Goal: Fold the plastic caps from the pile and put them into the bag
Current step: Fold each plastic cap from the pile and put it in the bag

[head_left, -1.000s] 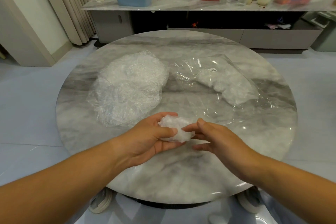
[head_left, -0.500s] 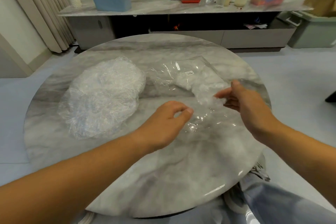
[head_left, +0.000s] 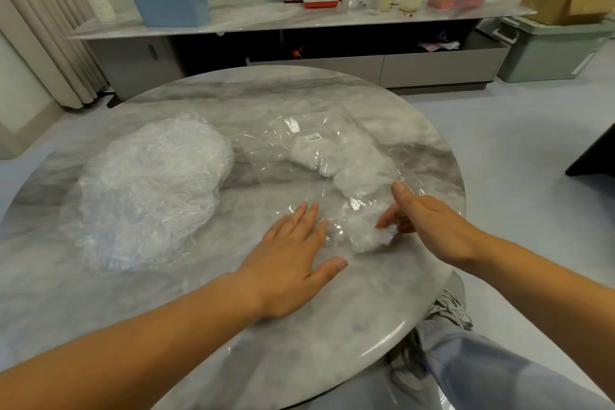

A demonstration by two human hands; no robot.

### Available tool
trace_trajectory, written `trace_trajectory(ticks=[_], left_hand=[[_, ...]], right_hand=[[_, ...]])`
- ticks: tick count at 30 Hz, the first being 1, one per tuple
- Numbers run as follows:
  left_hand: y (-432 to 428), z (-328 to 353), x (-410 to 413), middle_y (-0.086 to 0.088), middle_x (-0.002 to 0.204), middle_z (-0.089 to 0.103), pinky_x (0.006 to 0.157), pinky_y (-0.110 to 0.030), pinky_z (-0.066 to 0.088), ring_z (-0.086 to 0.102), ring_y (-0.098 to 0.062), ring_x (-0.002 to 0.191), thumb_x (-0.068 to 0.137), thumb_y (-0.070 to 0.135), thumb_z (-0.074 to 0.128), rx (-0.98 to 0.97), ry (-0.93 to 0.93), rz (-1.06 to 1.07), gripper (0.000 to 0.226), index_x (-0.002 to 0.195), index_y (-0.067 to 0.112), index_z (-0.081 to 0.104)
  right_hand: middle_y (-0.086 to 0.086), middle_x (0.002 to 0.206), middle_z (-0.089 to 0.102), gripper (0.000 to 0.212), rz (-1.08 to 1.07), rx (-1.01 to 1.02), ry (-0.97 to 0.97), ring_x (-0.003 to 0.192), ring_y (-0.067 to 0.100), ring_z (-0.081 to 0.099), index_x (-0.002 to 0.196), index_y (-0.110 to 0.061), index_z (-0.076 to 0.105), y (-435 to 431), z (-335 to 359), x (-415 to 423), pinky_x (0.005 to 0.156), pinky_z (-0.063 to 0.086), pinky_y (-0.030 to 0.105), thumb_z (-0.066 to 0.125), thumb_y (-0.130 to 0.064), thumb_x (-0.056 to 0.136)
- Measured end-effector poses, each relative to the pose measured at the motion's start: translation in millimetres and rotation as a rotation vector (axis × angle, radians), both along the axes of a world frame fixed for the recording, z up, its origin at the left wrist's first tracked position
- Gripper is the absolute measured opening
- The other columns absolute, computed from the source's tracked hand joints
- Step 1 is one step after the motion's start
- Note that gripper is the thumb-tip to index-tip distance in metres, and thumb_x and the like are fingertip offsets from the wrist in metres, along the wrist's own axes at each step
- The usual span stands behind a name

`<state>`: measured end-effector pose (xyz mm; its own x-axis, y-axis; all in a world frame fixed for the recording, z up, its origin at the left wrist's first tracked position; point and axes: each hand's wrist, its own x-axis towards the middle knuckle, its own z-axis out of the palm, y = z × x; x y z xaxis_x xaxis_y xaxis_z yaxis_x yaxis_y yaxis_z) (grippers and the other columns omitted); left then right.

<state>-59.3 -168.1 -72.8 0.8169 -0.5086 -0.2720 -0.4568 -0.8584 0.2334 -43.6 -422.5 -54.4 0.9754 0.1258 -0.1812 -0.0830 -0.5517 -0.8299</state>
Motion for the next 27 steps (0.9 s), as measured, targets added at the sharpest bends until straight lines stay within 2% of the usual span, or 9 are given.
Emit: trace_trajectory(ticks=[4, 7, 10, 12, 16, 19, 22, 24, 27], left_hand=[[-1.9, 3.4, -2.6, 0.011, 0.163, -0.028, 0.124, -0.045, -0.013, -0.031, -0.003, 0.146, 0.084, 0.078, 0.003, -0.04, -0.004, 0.04, 0.092, 0.158, 0.027, -0.018], [-3.8, 8.0, -3.5, 0.014, 0.163, -0.028, 0.123, -0.049, -0.013, -0.03, -0.002, 0.147, 0.08, 0.08, 0.001, -0.089, 0.023, 0.059, 0.095, 0.157, 0.029, -0.018], [-4.7, 9.8, -4.6, 0.015, 0.163, -0.026, 0.125, -0.045, -0.008, -0.028, 0.0, 0.146, 0.082, 0.08, 0.005, -0.136, 0.042, 0.043, 0.093, 0.158, 0.03, -0.017], [-3.7, 8.3, -5.8, 0.014, 0.164, -0.025, 0.126, -0.042, -0.004, -0.027, 0.001, 0.147, 0.085, 0.078, 0.008, -0.147, 0.032, 0.023, 0.091, 0.158, 0.029, -0.016], [0.1, 7.3, -9.8, 0.014, 0.164, -0.024, 0.126, -0.038, -0.004, -0.026, 0.001, 0.147, 0.085, 0.078, 0.008, -0.153, 0.032, -0.004, 0.092, 0.159, 0.027, -0.015], [3.3, 7.3, -11.6, 0.013, 0.164, -0.023, 0.126, -0.037, -0.005, -0.025, 0.0, 0.148, 0.082, 0.078, 0.005, -0.141, 0.034, -0.016, 0.095, 0.159, 0.026, -0.013], [7.1, 7.1, -11.1, 0.012, 0.164, -0.023, 0.125, -0.037, -0.007, -0.025, 0.0, 0.148, 0.084, 0.077, 0.006, -0.132, 0.035, -0.026, 0.093, 0.159, 0.026, -0.011], [9.8, 7.1, -10.7, 0.011, 0.165, -0.022, 0.125, -0.036, -0.007, -0.025, 0.0, 0.148, 0.09, 0.074, 0.011, -0.124, 0.038, -0.031, 0.088, 0.159, 0.026, -0.011], [13.3, 6.7, -10.7, 0.011, 0.165, -0.022, 0.125, -0.035, -0.008, -0.025, 0.001, 0.148, 0.095, 0.07, 0.017, -0.128, 0.037, -0.039, 0.083, 0.16, 0.026, -0.01]], right_hand=[[-0.005, 0.094, 0.077, 0.093, 0.022, 0.025, 0.086, 0.1, 0.018, 0.069, 0.084, -0.025, 0.082, 2.3, 4.5, -0.8, 0.105, 0.047, 0.045, 0.018, -0.093, 0.082], [-0.001, 0.097, 0.078, 0.088, -0.007, 0.099, 0.152, 0.102, 0.021, 0.068, 0.087, -0.02, 0.083, 10.2, 7.3, -0.5, 0.105, 0.048, 0.037, 0.019, -0.08, 0.082], [0.007, 0.103, 0.076, 0.088, -0.127, 0.328, 0.243, 0.1, 0.029, 0.067, 0.095, -0.014, 0.082, 23.6, 4.9, 9.0, 0.094, 0.051, 0.035, 0.023, -0.078, 0.086], [0.012, 0.106, 0.069, 0.09, -0.19, 0.466, 0.342, 0.096, 0.027, 0.061, 0.11, -0.005, 0.075, 32.3, 5.3, 16.3, 0.087, 0.048, 0.036, 0.024, -0.078, 0.092], [0.018, 0.115, 0.06, 0.096, -0.305, 0.78, 0.529, 0.103, 0.029, 0.056, 0.125, 0.003, 0.061, 48.5, 9.2, 24.5, 0.091, 0.048, 0.038, 0.034, -0.082, 0.09], [0.022, 0.124, 0.059, 0.09, -0.523, 1.0, 0.502, 0.109, 0.034, 0.061, 0.125, 0.007, 0.06, 58.4, 8.4, 29.1, 0.095, 0.053, 0.039, 0.047, -0.075, 0.091], [0.028, 0.126, 0.058, 0.076, -0.684, 1.033, 0.417, 0.111, 0.037, 0.065, 0.119, 0.004, 0.063, 64.3, 8.6, 30.1, 0.097, 0.055, 0.041, 0.056, -0.066, 0.092], [0.027, 0.125, 0.055, 0.066, -0.729, 1.001, 0.4, 0.112, 0.038, 0.065, 0.109, 0.002, 0.063, 65.1, 9.5, 28.8, 0.099, 0.055, 0.044, 0.059, -0.062, 0.093], [0.025, 0.124, 0.05, 0.062, -0.754, 0.966, 0.401, 0.104, 0.035, 0.061, 0.108, 0.003, 0.062, 62.6, 11.4, 25.8, 0.099, 0.055, 0.047, 0.058, -0.058, 0.095]])
